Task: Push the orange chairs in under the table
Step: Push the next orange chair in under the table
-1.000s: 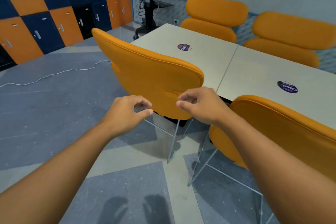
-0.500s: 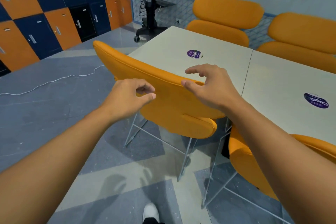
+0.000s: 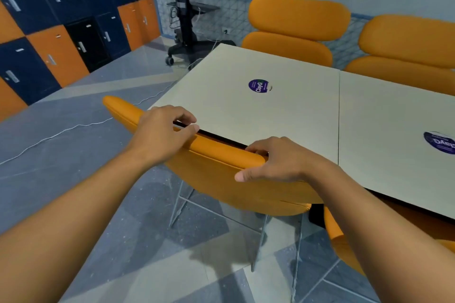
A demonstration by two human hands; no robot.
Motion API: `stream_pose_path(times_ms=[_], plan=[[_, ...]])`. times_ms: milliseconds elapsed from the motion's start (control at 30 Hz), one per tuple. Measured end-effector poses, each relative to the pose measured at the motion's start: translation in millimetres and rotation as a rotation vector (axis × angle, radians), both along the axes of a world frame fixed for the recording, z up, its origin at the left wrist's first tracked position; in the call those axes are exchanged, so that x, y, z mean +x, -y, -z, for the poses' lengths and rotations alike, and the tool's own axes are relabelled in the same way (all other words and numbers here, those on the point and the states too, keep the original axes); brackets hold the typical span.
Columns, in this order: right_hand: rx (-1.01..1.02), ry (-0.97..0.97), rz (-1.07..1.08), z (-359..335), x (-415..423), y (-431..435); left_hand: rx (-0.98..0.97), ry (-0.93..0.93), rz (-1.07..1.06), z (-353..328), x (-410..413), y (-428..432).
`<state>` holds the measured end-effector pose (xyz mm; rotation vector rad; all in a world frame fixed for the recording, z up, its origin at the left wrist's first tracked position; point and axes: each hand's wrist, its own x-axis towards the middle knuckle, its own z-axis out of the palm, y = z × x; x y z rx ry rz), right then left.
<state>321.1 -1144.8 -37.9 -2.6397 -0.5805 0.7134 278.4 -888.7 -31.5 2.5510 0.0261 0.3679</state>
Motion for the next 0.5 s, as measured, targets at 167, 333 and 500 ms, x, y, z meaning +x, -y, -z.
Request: stream_pose_path(times_ms=[167,333,500], plan=[[-0.113,0.010,0.037,2,-1,-6,0.095,-0.145,0.060,7,31,-26],[-0.230,0.123,0.205,3,-13,-16,0.167,-0.286,0.156,16,50,-55],[-0.326,0.266,0.350,7,-29,-27,0.301,-0.307,0.247,21,57,-67]])
